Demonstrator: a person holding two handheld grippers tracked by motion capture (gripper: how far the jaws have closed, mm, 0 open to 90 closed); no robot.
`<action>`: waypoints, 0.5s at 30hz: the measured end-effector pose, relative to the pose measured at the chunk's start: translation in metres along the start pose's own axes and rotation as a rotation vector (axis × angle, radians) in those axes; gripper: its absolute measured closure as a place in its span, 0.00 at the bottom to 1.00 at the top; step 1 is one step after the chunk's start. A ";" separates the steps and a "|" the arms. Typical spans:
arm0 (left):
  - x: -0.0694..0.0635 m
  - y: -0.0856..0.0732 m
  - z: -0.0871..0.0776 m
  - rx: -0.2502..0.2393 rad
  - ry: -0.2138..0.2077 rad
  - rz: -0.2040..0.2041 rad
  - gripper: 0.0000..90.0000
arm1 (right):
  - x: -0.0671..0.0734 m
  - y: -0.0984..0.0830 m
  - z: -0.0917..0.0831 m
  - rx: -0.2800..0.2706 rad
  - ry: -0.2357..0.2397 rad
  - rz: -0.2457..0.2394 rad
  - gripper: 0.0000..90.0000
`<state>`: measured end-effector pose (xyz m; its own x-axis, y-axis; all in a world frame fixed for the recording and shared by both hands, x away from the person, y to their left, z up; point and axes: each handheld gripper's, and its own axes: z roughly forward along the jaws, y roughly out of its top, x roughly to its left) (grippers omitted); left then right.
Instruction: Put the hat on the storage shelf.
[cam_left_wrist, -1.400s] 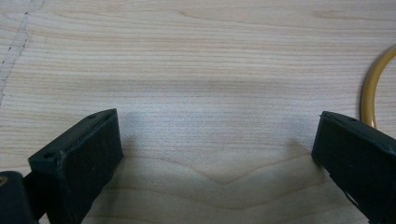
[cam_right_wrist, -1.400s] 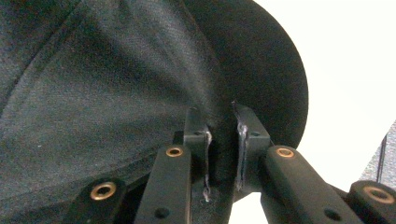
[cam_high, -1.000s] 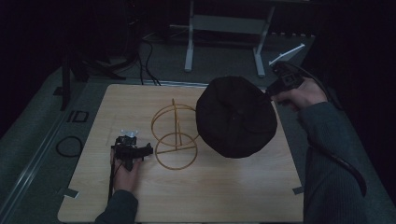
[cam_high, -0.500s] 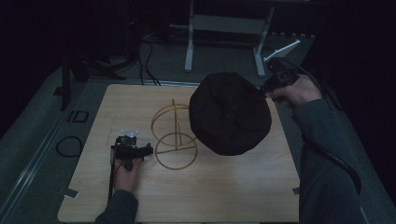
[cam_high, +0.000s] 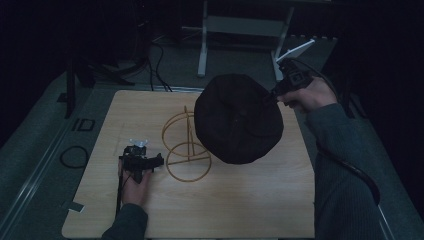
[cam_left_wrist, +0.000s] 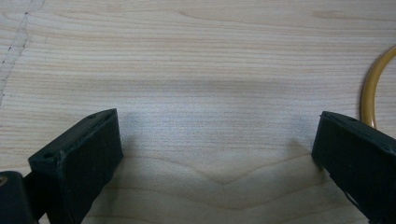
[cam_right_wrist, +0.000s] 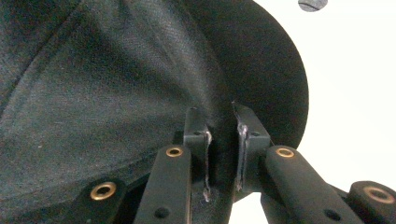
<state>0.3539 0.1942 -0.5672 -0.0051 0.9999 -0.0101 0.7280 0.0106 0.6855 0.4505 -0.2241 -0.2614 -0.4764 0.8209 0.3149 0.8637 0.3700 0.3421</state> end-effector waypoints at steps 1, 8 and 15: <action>0.000 0.000 0.000 0.000 0.000 0.000 0.01 | 0.001 0.001 0.000 -0.002 0.002 0.001 0.87; 0.000 0.000 0.000 0.000 0.000 0.000 0.01 | 0.010 0.006 0.003 0.000 0.005 -0.010 0.87; 0.000 0.000 0.000 0.000 0.000 0.000 0.01 | 0.012 0.007 0.002 -0.008 0.015 -0.010 0.87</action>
<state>0.3539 0.1942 -0.5672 -0.0052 0.9999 -0.0104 0.7281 0.0109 0.6854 0.4511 -0.2115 -0.2568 -0.4873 0.8107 0.3246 0.8577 0.3744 0.3525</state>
